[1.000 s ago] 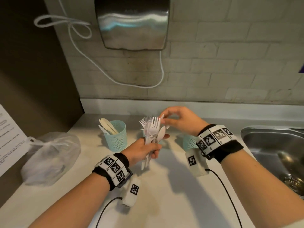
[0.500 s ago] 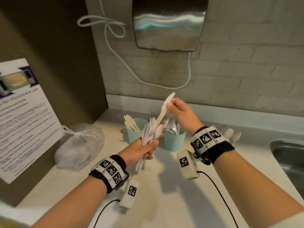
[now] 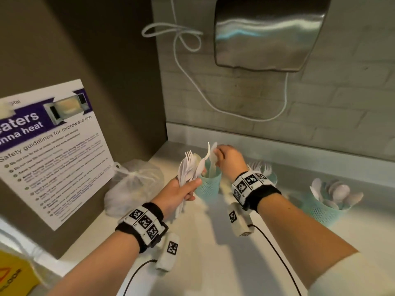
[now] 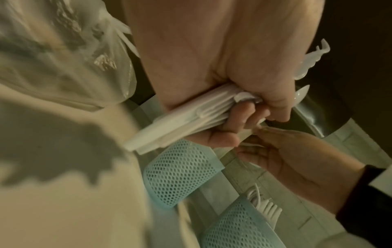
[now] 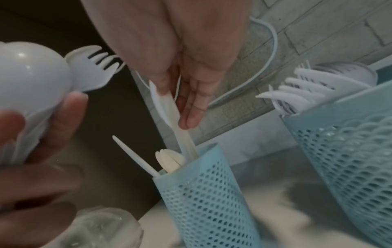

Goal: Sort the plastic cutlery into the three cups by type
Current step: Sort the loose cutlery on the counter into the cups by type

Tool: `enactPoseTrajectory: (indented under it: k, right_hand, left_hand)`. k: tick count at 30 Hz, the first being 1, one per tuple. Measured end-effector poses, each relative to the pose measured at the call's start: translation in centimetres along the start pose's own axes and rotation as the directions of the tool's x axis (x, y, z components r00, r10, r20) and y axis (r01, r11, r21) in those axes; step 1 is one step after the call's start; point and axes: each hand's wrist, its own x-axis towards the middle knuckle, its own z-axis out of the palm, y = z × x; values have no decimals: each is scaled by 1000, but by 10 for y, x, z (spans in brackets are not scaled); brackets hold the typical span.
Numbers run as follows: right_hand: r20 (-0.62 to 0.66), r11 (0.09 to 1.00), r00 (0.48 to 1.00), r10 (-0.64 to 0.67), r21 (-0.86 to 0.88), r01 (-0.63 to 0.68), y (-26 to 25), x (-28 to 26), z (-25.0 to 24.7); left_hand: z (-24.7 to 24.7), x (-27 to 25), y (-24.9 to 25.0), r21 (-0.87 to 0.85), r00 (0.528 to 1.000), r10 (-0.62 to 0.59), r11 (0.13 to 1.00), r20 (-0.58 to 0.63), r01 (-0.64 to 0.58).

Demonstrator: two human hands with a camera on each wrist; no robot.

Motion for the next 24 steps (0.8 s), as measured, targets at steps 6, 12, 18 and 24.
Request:
enactPoseTrajectory:
  k: [6, 12, 18, 24]
  right_hand:
    - [-228, 982, 969, -90, 144, 125, -21, -17, -18]
    - [38, 951, 970, -239, -192, 242, -39, -27, -35]
    - [-11, 997, 997, -74, 15, 74, -45, -24, -38]
    - [-271, 902, 960, -78, 391, 183, -62, -10, -58]
  left_hand:
    - [4, 7, 2, -69, 999, 6, 998, 46, -2]
    - [12, 11, 2, -100, 996, -59, 993, 67, 65]
    - [11, 12, 1, -63, 991, -50, 996, 125, 59]
    - [5, 12, -6, 46, 999, -14, 999, 44, 12]
